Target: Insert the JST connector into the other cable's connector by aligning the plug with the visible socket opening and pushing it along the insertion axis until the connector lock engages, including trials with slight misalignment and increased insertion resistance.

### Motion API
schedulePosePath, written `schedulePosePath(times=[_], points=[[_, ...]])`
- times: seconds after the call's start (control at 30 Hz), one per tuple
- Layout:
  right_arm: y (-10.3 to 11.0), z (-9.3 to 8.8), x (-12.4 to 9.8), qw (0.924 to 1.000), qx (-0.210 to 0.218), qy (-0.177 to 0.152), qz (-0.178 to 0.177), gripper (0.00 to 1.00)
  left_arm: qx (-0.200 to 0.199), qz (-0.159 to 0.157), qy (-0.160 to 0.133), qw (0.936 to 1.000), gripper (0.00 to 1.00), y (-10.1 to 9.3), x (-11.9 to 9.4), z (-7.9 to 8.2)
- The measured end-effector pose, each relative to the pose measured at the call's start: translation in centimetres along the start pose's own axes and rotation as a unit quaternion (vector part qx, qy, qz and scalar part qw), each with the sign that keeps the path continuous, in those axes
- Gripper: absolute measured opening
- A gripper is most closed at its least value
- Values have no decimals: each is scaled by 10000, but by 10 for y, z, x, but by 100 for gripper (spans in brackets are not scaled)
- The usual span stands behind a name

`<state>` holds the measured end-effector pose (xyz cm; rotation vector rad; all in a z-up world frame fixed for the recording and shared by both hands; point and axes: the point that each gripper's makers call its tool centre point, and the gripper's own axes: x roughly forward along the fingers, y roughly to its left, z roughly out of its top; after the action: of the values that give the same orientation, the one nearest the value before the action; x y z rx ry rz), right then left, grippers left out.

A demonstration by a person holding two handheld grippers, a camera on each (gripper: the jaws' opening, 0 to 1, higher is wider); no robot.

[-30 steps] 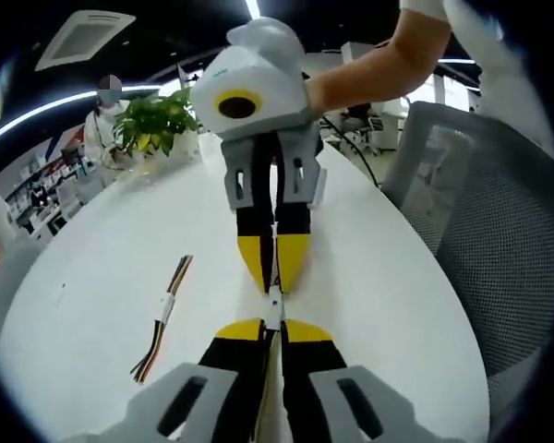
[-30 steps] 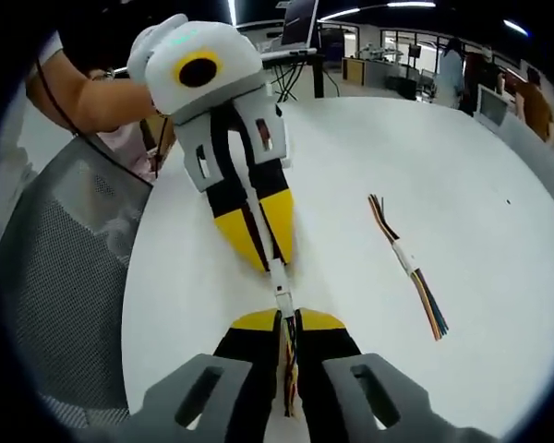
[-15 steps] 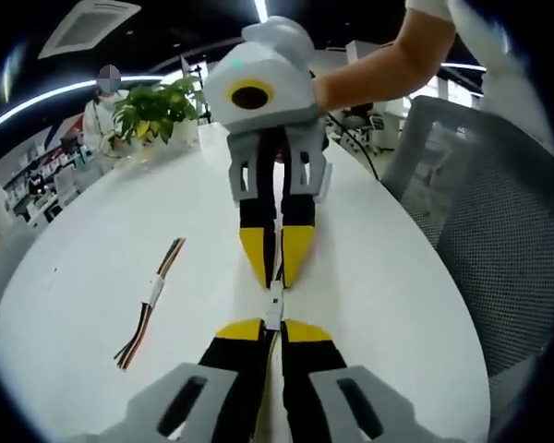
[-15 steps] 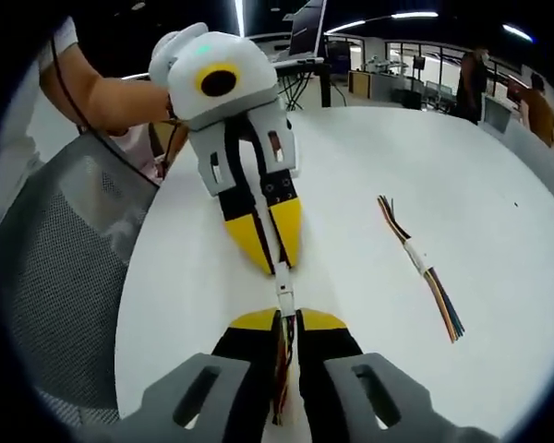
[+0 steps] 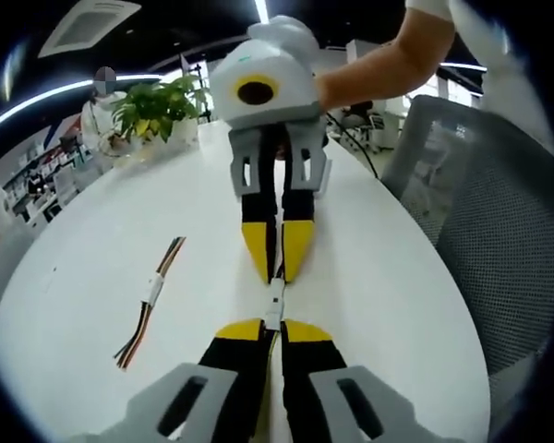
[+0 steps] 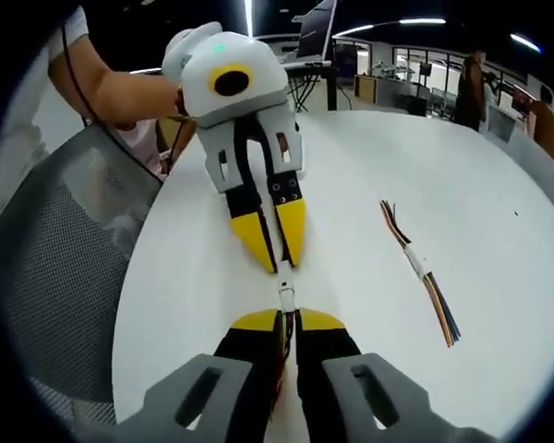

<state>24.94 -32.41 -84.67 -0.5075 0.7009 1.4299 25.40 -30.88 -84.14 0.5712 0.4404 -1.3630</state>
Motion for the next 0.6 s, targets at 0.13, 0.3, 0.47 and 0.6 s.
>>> schedulePosePath(times=[0.13,0.3,0.47,0.6], points=[[2,1,-1,9996,268,77,84,2,128,-3,28,9999,0,-1,-1,2],[3,3,-5,9983,561,-23,153,2,208,33,-51,9998,0,0,-3,6],[5,3,-6,9984,547,4,137,2,194,8,-125,9997,0,-1,-5,10],[7,5,-6,9984,537,-20,147,2,204,20,-100,9997,0,-1,-5,9]])
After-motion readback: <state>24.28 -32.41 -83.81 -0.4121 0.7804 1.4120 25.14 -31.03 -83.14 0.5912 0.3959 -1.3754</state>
